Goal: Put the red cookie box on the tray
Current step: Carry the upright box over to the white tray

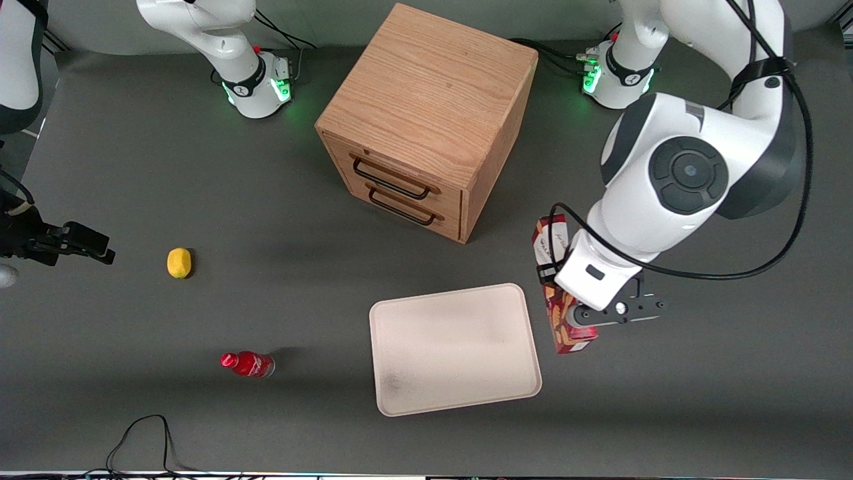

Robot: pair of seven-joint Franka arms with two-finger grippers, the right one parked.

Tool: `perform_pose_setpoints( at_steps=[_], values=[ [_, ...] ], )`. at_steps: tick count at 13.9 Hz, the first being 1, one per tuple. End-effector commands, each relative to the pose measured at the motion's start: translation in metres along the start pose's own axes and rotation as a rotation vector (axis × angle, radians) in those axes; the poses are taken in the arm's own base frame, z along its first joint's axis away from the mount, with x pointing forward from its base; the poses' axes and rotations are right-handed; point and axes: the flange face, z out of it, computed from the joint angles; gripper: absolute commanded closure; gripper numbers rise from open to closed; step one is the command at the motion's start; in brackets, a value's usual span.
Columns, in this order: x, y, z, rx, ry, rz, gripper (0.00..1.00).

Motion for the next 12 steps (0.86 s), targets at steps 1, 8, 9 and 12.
perform_pose_setpoints(
  at_steps=[1,8,9,12],
  values=[
    [0.002,0.01,-0.004,-0.014,0.009,-0.021,1.0],
    [0.011,0.023,0.071,0.027,-0.042,-0.033,1.0],
    [0.012,0.026,0.084,0.032,-0.05,-0.053,1.0],
    [0.015,0.036,0.135,0.042,-0.055,-0.079,1.0]
  ],
)
